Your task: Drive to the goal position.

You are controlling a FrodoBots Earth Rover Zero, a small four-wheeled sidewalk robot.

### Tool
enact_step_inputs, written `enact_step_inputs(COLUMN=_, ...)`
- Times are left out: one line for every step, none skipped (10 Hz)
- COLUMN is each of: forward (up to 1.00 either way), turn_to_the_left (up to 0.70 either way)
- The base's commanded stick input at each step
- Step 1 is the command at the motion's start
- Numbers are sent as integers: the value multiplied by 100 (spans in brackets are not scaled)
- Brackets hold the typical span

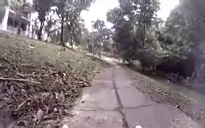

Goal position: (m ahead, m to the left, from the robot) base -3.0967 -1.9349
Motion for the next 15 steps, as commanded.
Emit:
enact_step_inputs(forward=70, turn_to_the_left=-1)
enact_step_inputs(forward=70, turn_to_the_left=-13)
enact_step_inputs(forward=70, turn_to_the_left=-17)
enact_step_inputs(forward=70, turn_to_the_left=-10)
enact_step_inputs(forward=70, turn_to_the_left=-1)
enact_step_inputs(forward=70, turn_to_the_left=-7)
enact_step_inputs(forward=70, turn_to_the_left=-16)
enact_step_inputs(forward=70, turn_to_the_left=-8)
enact_step_inputs(forward=70, turn_to_the_left=-5)
enact_step_inputs(forward=70, turn_to_the_left=-11)
enact_step_inputs(forward=70, turn_to_the_left=-17)
enact_step_inputs(forward=70, turn_to_the_left=-4)
enact_step_inputs(forward=70, turn_to_the_left=-10)
enact_step_inputs(forward=70, turn_to_the_left=-20)
enact_step_inputs(forward=70, turn_to_the_left=-14)
